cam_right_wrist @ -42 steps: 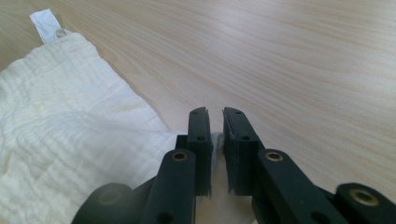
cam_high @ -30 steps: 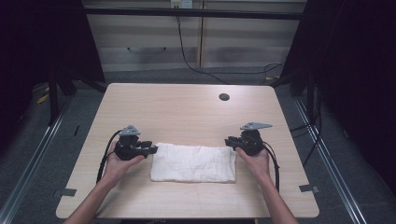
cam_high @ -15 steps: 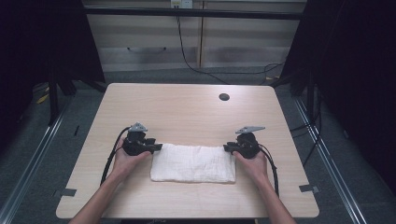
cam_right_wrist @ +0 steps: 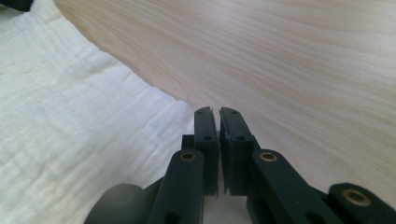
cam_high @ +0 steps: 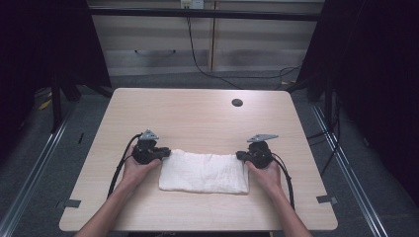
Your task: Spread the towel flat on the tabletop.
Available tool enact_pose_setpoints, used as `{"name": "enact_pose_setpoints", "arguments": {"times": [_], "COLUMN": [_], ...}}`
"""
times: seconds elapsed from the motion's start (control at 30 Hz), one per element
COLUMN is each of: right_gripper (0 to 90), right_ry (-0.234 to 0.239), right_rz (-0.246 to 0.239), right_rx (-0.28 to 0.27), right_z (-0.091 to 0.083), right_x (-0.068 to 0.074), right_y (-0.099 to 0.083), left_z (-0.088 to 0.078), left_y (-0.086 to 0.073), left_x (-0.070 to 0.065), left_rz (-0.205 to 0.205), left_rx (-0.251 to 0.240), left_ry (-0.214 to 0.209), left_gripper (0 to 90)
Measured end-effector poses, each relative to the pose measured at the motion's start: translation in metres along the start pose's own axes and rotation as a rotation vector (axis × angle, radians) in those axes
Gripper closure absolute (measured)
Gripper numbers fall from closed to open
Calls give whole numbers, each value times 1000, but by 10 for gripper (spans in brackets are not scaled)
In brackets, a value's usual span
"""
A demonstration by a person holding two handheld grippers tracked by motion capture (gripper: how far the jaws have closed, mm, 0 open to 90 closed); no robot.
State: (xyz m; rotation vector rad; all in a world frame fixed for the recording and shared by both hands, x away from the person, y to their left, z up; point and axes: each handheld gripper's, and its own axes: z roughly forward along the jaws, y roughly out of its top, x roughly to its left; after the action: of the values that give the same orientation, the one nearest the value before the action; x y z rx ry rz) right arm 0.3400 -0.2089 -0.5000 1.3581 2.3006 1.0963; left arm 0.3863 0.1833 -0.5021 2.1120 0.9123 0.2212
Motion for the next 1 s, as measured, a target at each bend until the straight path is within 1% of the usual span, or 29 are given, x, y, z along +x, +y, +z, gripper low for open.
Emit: {"name": "enact_pose_setpoints", "arguments": {"times": [0.03, 0.07, 0.1, 0.13, 0.2, 0.23, 0.27, 0.3, 0.33, 0.37, 0.4, 0.43, 0.47, 0.5, 0.53, 0.57, 0.6, 0.63, 0.67, 0.7, 0.73, 0.77, 0.8, 0.83, 0.9, 0.93, 0.97, 1.0], "right_gripper": [869, 869, 869, 870, 870, 870, 870, 872, 872, 874, 874, 874, 874, 874, 874, 874, 874, 874, 874, 873, 874, 874, 873, 873, 873, 873, 874, 874], "right_ry": [0, 1, 1, -1, 6, 6, 5, 8, 8, 7, 8, 8, 8, 8, 8, 11, 11, 11, 13, 12, 12, 12, 12, 12, 11, 12, 12, 12], "right_rz": [0, 1, -1, -3, 10, 10, 9, 19, 19, 18, 14, 14, 13, 14, 14, 13, 13, 13, 13, 11, 13, 13, 15, 16, 15, 16, 12, 12], "right_rx": [0, -18, -26, -34, -49, -49, -58, -65, -65, -60, -57, -57, -53, -53, -53, -55, -56, -56, -57, -57, -59, -59, -62, -63, -64, -64, -67, -67], "right_z": [0, -2, -3, -4, -6, -6, -7, -9, -9, -9, -8, -8, -6, -6, -6, -6, -6, -6, -6, -7, -7, -7, -9, -9, -10, -10, -11, -11], "right_x": [0, 0, 0, -1, -1, -1, -1, -2, -2, -2, -2, -2, -1, -1, -1, 0, 0, 0, 0, 0, -1, -1, -1, -1, -1, -1, -2, -2], "right_y": [0, 1, 1, 2, 3, 3, 3, 4, 4, 3, 3, 3, 3, 4, 4, 4, 5, 5, 5, 4, 4, 4, 4, 4, 4, 4, 4, 4], "left_z": [0, -4, -7, -10, -14, -14, -15, -13, -13, -10, -7, -7, -4, -2, -2, 2, 4, 4, 5, 6, 6, 5, 5, 5, 5, 4, 1, 1], "left_y": [0, 1, 2, 3, 4, 4, 3, 2, 2, 1, 1, 1, 1, 1, 1, 1, 1, 1, 0, 0, 0, 0, -1, -1, -1, -1, -1, -1], "left_x": [0, 1, 2, 3, 5, 5, 6, 8, 8, 9, 9, 9, 7, 6, 6, 3, 2, 2, 2, 1, 1, 0, -1, -1, -1, -1, 0, 0], "left_rz": [0, -23, -28, -36, -43, -43, -51, -62, -62, -81, -78, -78, -79, -65, -65, -52, -45, -45, -34, -26, -26, 0, 23, 23, 25, 20, 7, 7], "left_rx": [0, -29, -44, -57, -69, -69, -73, -71, -71, -66, -58, -58, -45, -35, -35, -15, -5, -5, 5, 3, 3, 7, 15, 15, 11, 6, -11, -11], "left_ry": [0, -24, -21, -29, -33, -33, -36, -27, -27, -18, -20, -20, -7, -9, -9, -4, 3, 3, 3, -2, -2, -18, -10, -16, -11, -12, -22, -22], "left_gripper": [855, 867, 872, 882, 898, 899, 899, 865, 805, 747, 725, 684, 647, 631, 607, 595, 593, 593, 593, 632, 693, 693, 798, 828, 845, 857, 863, 863]}}
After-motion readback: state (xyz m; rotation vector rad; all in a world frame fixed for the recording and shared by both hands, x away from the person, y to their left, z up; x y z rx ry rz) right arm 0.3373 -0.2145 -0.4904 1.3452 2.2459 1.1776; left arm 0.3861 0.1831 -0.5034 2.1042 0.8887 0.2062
